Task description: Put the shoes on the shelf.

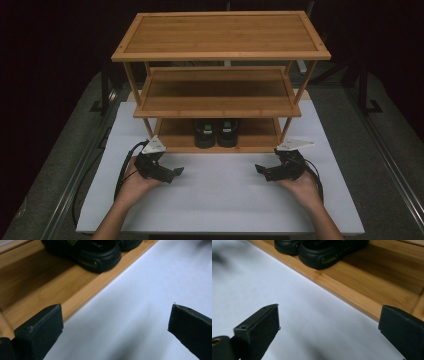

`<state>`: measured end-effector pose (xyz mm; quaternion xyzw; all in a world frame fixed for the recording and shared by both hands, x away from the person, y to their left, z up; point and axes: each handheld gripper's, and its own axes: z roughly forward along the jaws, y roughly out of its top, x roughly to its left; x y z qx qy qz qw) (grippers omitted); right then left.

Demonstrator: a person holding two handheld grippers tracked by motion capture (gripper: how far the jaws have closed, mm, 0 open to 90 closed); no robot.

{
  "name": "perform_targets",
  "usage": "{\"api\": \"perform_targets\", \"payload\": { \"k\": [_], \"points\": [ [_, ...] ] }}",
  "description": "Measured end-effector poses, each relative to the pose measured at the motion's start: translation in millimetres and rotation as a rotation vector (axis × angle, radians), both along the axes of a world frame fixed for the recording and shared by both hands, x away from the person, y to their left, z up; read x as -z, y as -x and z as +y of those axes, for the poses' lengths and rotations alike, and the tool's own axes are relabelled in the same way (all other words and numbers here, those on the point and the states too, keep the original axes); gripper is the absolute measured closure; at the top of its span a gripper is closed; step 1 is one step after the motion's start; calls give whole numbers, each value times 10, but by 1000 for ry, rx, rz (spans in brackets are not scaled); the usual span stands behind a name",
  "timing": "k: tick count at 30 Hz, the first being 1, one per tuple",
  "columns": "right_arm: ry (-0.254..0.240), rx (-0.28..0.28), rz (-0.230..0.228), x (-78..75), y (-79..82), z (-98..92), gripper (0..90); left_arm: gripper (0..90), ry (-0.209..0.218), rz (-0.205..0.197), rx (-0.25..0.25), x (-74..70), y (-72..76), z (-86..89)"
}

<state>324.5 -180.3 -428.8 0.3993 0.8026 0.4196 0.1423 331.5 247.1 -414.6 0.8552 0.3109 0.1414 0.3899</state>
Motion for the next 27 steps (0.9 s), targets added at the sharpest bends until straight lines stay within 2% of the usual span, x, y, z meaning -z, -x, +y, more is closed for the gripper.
{"api": "perform_targets", "payload": {
  "k": [13, 21, 23, 27],
  "points": [
    [9, 61, -11, 41, 315, -398, 29, 0, -12, 1, -61, 73, 332, 414],
    [42, 109, 3, 115, 506, -606, 29, 0, -29, 2, -107, 151, 511, 663],
    [44, 122, 6, 140, 556, -674, 29, 0, -36, 5, -116, 176, 549, 725],
    [75, 156, 17, 203, 659, -802, 29, 0, -75, 12, -137, 250, 627, 843]
  ]
}}
